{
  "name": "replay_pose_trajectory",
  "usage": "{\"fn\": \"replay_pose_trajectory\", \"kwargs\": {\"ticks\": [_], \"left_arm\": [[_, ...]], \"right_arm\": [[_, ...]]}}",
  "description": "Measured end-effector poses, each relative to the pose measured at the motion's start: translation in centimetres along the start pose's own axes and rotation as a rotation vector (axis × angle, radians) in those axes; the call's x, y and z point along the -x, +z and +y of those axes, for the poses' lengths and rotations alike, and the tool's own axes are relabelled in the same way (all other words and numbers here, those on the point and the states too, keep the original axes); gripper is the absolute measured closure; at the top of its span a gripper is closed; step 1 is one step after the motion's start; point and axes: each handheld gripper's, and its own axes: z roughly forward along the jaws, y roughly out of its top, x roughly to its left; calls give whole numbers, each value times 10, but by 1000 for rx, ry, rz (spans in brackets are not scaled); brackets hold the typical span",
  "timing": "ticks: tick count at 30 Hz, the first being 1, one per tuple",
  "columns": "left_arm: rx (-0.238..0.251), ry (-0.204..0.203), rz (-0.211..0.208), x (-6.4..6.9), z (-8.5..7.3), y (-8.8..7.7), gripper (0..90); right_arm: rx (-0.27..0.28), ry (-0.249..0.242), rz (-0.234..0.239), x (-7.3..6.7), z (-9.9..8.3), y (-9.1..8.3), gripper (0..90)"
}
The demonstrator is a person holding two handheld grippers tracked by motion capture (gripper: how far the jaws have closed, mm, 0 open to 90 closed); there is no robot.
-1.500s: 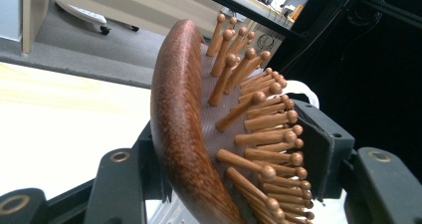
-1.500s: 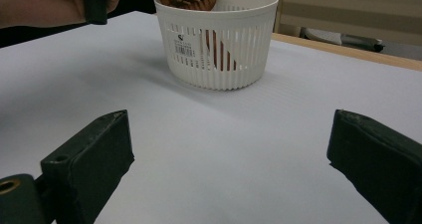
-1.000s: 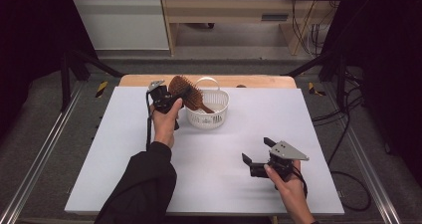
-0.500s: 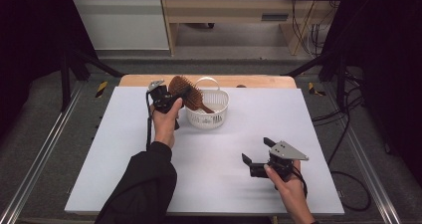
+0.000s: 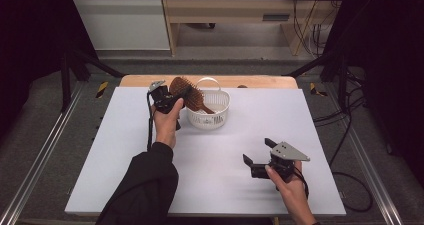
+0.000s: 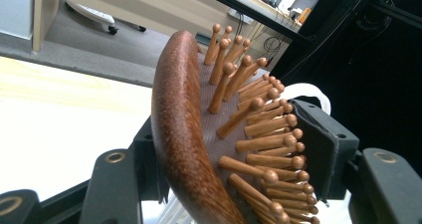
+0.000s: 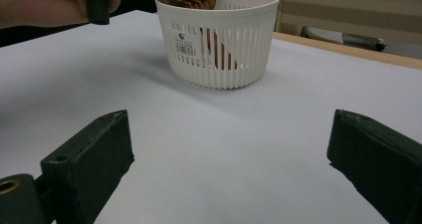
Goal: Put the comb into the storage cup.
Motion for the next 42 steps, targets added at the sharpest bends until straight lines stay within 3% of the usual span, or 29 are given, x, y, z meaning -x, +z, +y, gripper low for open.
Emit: {"fn": "replay_pose_trajectory", "kwargs": {"ticks": [21, 29, 35, 42], "left_arm": [[18, 31, 22, 1, 1, 0, 335], [38, 84, 54, 4, 3, -5, 209], [38, 82, 58, 4, 6, -8, 105], [35, 93, 63, 7, 7, -14, 66]], "right_arm": [[-1, -2, 6, 0, 0, 0, 45], [-4, -5, 9, -1, 0, 2, 45], [-5, -5, 6, -1, 0, 2, 43], [-7, -6, 9, -2, 0, 3, 44]]}}
